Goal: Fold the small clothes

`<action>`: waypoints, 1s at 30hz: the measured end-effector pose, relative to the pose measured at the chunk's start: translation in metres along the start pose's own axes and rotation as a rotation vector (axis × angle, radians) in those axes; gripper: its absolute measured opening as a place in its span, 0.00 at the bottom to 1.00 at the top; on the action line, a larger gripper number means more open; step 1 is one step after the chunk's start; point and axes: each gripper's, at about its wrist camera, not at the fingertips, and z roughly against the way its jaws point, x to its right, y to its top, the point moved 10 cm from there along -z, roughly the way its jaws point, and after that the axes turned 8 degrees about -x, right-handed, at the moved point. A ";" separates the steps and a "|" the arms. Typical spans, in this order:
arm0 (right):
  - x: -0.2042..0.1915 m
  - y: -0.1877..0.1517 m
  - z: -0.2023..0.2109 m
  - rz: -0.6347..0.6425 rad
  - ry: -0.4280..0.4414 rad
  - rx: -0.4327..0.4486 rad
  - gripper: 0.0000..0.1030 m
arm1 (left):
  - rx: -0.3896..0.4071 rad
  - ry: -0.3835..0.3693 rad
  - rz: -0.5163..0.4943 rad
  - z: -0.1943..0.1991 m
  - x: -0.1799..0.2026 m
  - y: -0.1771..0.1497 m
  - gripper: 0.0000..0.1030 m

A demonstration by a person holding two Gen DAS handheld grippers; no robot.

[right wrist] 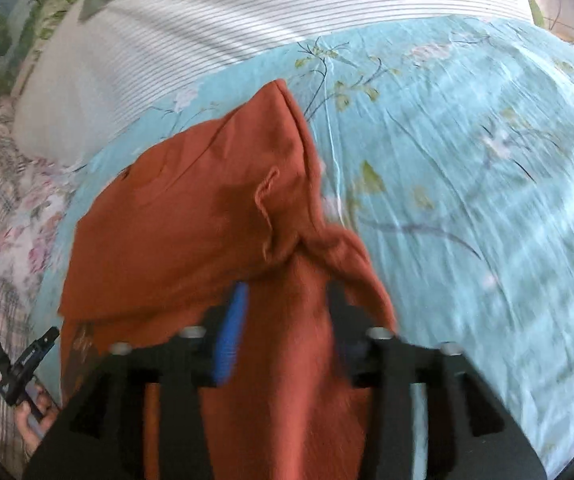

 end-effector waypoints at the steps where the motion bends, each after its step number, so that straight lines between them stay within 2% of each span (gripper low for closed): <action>1: -0.001 -0.001 0.001 0.008 0.005 -0.001 0.48 | -0.010 -0.024 -0.030 0.006 0.003 -0.009 0.62; 5: 0.009 -0.025 0.010 0.030 0.031 -0.022 0.49 | -0.073 -0.124 -0.083 0.020 0.006 -0.046 0.64; 9: 0.039 -0.047 0.019 -0.016 0.024 -0.028 0.49 | -0.149 -0.241 -0.093 0.030 0.005 -0.086 0.64; 12: 0.045 -0.065 0.025 -0.044 0.126 -0.059 0.49 | -0.166 -0.275 -0.128 0.041 0.005 -0.112 0.64; 14: 0.034 -0.078 0.030 -0.010 0.185 -0.083 0.49 | -0.173 -0.305 -0.158 0.051 0.009 -0.128 0.64; 16: 0.015 -0.099 0.032 0.036 0.294 -0.142 0.49 | -0.189 -0.350 -0.181 0.061 0.014 -0.146 0.64; 20: -0.004 -0.143 0.041 0.142 0.345 -0.189 0.49 | -0.201 -0.402 -0.202 0.076 0.014 -0.176 0.62; 22: -0.007 -0.160 0.049 0.171 0.376 -0.188 0.48 | -0.221 -0.432 -0.202 0.081 0.014 -0.190 0.54; 23: -0.008 -0.168 0.053 0.174 0.402 -0.185 0.48 | -0.235 -0.441 -0.202 0.081 0.014 -0.196 0.48; 25: -0.007 -0.174 0.056 0.167 0.441 -0.176 0.48 | -0.289 -0.464 -0.203 0.076 0.017 -0.209 0.39; 26: -0.006 -0.178 0.059 0.161 0.454 -0.169 0.46 | -0.316 -0.465 -0.206 0.071 0.018 -0.216 0.32; 30: -0.005 -0.172 0.054 0.121 0.481 -0.149 0.39 | -0.312 -0.483 -0.196 0.068 0.020 -0.211 0.30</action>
